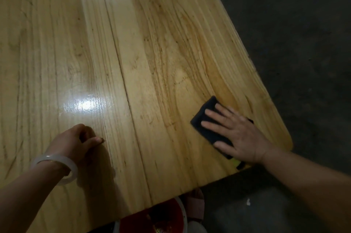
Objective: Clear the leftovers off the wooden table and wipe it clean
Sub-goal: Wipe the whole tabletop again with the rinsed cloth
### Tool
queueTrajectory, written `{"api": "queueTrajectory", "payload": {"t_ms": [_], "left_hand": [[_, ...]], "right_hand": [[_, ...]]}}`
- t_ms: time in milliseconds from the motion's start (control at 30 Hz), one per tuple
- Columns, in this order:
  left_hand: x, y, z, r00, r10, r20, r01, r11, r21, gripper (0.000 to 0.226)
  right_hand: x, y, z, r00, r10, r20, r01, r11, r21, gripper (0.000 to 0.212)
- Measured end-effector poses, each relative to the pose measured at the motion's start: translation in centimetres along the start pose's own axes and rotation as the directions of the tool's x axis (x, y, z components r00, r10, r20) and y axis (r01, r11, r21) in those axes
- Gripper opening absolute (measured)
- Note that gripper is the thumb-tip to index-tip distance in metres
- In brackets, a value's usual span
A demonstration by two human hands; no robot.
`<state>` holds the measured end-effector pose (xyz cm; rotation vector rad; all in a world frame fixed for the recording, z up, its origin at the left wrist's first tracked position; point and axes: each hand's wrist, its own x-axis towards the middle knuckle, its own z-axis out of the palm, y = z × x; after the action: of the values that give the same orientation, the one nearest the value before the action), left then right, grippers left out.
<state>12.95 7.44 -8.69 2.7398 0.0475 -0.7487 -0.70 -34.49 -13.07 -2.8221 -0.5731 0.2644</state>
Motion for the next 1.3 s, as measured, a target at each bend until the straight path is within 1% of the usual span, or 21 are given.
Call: {"api": "queueTrajectory", "payload": {"t_ms": [100,200,300,400,467,533,633,800,867,967,1067,1133,1200,1300], "left_hand": [[0.3,-0.1,0.1,1.0,0.009,-0.014,-0.009,1.0,0.006,0.026],[0.3,-0.1,0.3,1.0,0.016,-0.019,-0.016,1.0,0.01,0.029],[0.4,-0.2,0.4,1.0,0.019,-0.017,-0.019,1.0,0.01,0.028],[0.4,-0.1,0.4,0.999,0.017,-0.027,-0.017,1.0,0.007,0.028],[0.3,0.0,0.3,1.0,0.005,-0.028,-0.005,1.0,0.003,0.03],[0.3,0.0,0.4,1.0,0.0,-0.022,0.0,1.0,0.002,0.03],[0.3,0.2,0.4,1.0,-0.006,-0.021,0.006,1.0,-0.003,0.025],[0.2,0.3,0.3,1.0,-0.008,0.0,0.008,1.0,-0.009,0.027],[0.2,0.5,0.3,1.0,-0.016,0.002,0.016,1.0,-0.023,0.026],[0.0,0.4,0.5,1.0,-0.027,-0.006,0.027,0.999,-0.04,0.025],[-0.3,0.6,0.7,0.999,-0.037,-0.023,0.035,0.997,-0.071,0.026],[-0.5,0.9,0.7,0.999,-0.03,-0.044,0.027,0.997,-0.071,0.027],[-0.8,1.0,0.9,0.997,-0.011,-0.076,0.004,0.997,-0.083,0.028],[-1.5,0.4,1.2,0.992,0.034,-0.121,-0.056,0.982,-0.179,0.021]], "right_hand": [[0.8,2.6,-1.1,0.984,0.175,-0.01,-0.176,0.984,-0.007,0.061],[1.9,4.5,-1.7,0.923,0.383,-0.046,-0.383,0.924,0.008,0.061],[3.0,5.9,-2.0,0.795,0.598,-0.102,-0.597,0.801,0.046,0.065],[3.7,6.3,-2.0,0.645,0.754,-0.128,-0.746,0.657,0.111,0.064],[3.5,6.0,-1.7,0.557,0.822,-0.122,-0.806,0.57,0.16,0.062],[2.6,5.4,-1.3,0.493,0.863,-0.114,-0.839,0.506,0.2,0.063],[0.3,4.1,-0.8,0.42,0.901,-0.111,-0.869,0.435,0.237,0.063],[-3.4,1.0,0.3,0.319,0.941,-0.11,-0.915,0.336,0.224,0.068],[-4.1,-0.1,0.8,0.305,0.944,-0.127,-0.921,0.326,0.214,0.07],[-4.6,-1.4,1.6,0.305,0.943,-0.134,-0.926,0.326,0.188,0.068],[-4.7,-3.1,2.3,0.326,0.936,-0.129,-0.922,0.345,0.177,0.071],[-4.6,-4.7,2.6,0.369,0.919,-0.141,-0.905,0.39,0.172,0.071],[-4.6,-6.3,3.1,0.429,0.89,-0.153,-0.877,0.451,0.166,0.07],[-4.5,-8.5,3.8,0.526,0.835,-0.162,-0.823,0.548,0.151,0.069]]}}
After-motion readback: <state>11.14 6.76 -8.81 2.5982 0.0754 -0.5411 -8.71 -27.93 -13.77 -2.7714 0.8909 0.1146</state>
